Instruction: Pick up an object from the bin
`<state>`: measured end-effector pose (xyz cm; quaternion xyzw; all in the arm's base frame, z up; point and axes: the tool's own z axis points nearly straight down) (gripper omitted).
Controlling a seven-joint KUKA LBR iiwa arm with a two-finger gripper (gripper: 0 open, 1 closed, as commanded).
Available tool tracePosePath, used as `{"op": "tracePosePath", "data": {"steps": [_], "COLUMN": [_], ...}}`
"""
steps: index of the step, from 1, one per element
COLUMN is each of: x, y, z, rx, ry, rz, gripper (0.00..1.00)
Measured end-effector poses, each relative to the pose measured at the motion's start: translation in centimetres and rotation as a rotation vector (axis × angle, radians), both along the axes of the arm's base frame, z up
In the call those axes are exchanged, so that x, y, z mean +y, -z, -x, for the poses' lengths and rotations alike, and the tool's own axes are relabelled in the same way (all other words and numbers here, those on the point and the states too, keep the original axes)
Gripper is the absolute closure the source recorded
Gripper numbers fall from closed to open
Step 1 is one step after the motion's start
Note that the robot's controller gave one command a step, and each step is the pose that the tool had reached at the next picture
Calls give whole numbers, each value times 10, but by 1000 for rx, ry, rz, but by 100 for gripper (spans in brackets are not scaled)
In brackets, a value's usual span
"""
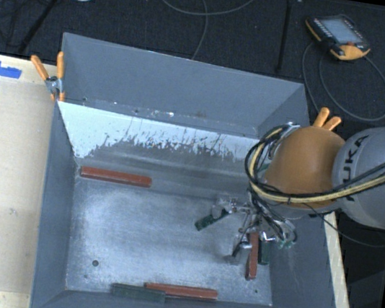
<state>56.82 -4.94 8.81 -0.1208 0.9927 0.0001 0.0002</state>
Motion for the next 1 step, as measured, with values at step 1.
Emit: {"op": "tracePosePath", "data": {"steps": [1], "x": [-2], "y": [15], "z": [-1], "rx": [5], "ry": [34], "rz": [-2], "gripper": [0]}}
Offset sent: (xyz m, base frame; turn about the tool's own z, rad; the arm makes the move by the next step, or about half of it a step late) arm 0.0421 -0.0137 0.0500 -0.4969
